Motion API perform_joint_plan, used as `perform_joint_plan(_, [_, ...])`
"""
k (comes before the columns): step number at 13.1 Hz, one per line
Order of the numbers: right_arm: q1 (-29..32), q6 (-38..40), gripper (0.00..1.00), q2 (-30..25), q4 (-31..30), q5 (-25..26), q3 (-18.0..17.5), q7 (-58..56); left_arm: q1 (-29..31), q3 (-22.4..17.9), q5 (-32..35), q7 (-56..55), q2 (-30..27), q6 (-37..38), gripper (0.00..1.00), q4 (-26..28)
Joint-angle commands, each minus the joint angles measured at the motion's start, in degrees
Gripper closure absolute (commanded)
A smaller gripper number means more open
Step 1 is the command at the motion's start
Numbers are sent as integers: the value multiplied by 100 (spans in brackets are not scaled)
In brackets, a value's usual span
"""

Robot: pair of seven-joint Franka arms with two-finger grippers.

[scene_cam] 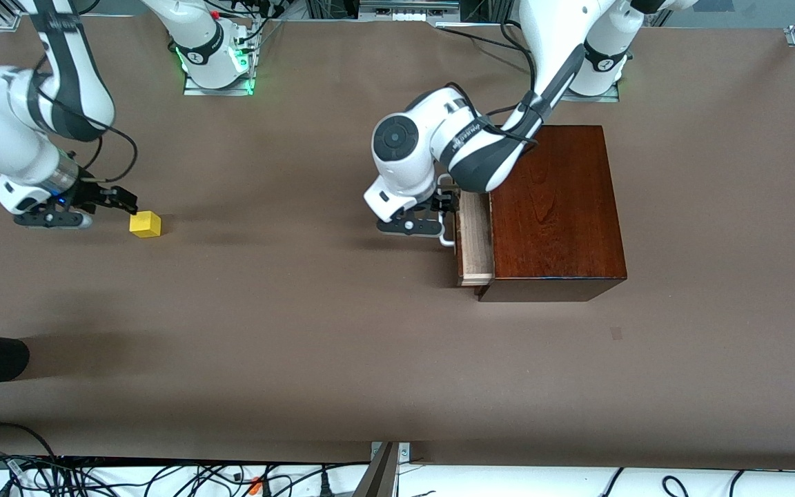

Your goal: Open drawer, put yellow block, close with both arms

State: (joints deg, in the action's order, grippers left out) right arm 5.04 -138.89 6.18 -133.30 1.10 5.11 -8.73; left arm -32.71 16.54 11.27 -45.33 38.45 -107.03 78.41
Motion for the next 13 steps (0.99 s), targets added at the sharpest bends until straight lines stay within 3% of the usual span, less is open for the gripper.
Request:
perform_joint_plan(1, [32, -777, 0, 418, -213, -31, -28, -59, -191, -2, 68, -64, 13, 218, 0, -309])
perform_joint_plan(4, [32, -1262, 0, 735, -355, -22, -28, -76, -174, -19, 59, -38, -57, 331, 0, -387])
perform_joint_plan(9, [32, -1571, 0, 1069, -346, -22, -19, -76, 282, -28, 24, 15, -671, 1158, 0, -748])
perform_joint_plan(10, [32, -1571, 5, 1078, -337, -22, -28, -76, 544, -20, -11, 15, -838, 1245, 0, -739])
perform_joint_plan(11, [32, -1571, 17, 1078, -337, -13, -19, -76, 851, 41, -37, 15, -953, 1420, 0, -748])
perform_joint_plan(13, [23, -1571, 53, 1113, -328, 13, -19, -102, 1283, 51, -160, 76, -1198, 1798, 0, -757])
